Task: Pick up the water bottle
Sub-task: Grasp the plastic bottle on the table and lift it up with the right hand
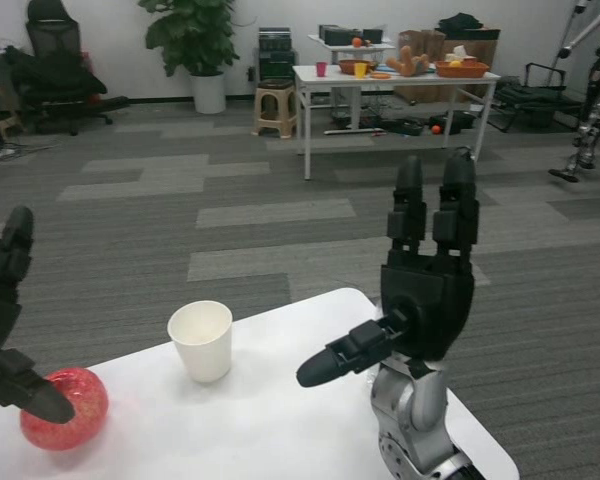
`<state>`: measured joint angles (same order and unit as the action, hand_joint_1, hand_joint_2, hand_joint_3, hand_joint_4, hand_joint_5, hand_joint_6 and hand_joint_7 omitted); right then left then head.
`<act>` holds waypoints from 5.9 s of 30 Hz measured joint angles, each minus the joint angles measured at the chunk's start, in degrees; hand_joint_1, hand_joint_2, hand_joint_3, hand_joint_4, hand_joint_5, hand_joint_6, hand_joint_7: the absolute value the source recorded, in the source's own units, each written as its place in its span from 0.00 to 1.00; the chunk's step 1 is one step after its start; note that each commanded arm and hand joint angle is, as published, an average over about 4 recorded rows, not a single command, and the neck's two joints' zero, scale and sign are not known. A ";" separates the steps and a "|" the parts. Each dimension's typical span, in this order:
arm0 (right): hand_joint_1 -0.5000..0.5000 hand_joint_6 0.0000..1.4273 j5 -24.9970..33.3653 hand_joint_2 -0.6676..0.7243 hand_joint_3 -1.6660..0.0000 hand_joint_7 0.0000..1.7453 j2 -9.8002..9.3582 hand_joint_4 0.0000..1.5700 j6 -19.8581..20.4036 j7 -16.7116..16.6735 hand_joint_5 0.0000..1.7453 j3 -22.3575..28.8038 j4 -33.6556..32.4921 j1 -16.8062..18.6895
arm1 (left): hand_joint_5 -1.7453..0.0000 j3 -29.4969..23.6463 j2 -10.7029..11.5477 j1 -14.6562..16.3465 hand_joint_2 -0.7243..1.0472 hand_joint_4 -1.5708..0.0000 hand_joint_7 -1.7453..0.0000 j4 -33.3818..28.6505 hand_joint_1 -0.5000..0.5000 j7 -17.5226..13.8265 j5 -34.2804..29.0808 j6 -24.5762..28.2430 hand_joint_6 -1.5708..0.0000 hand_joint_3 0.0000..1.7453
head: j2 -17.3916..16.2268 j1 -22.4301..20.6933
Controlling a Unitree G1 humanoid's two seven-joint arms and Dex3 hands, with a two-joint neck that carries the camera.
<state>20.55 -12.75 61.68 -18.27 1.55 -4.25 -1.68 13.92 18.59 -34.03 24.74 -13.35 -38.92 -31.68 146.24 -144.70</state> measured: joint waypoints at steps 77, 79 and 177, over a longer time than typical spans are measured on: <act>0.04 0.00 26.83 0.77 0.95 0.00 -4.79 0.00 0.56 16.69 0.00 3.69 29.59 9.43 | 1.00 0.08 -0.23 -1.78 0.10 1.00 1.00 2.08 0.00 0.09 0.60 0.04 1.00 0.05 | -1.14 -2.16; 0.04 0.00 26.76 0.77 0.95 0.00 -4.90 0.00 0.36 16.69 0.00 3.51 30.35 8.78 | 1.00 0.06 -0.22 -1.60 0.10 1.00 1.00 2.03 0.00 0.09 0.60 0.04 1.00 0.05 | -1.01 -2.03; 0.04 0.00 -0.52 0.64 0.95 0.00 5.31 0.00 -66.40 7.15 0.00 16.52 -12.76 13.87 | 1.00 -0.02 -0.36 -0.93 0.10 1.00 1.00 2.17 0.00 0.10 0.00 0.01 1.00 0.05 | 0.02 -3.57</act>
<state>20.03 -7.44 -4.72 -11.12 18.07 -17.02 12.18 13.90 18.23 -34.97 26.91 -13.25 -38.92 -31.67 146.26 -148.27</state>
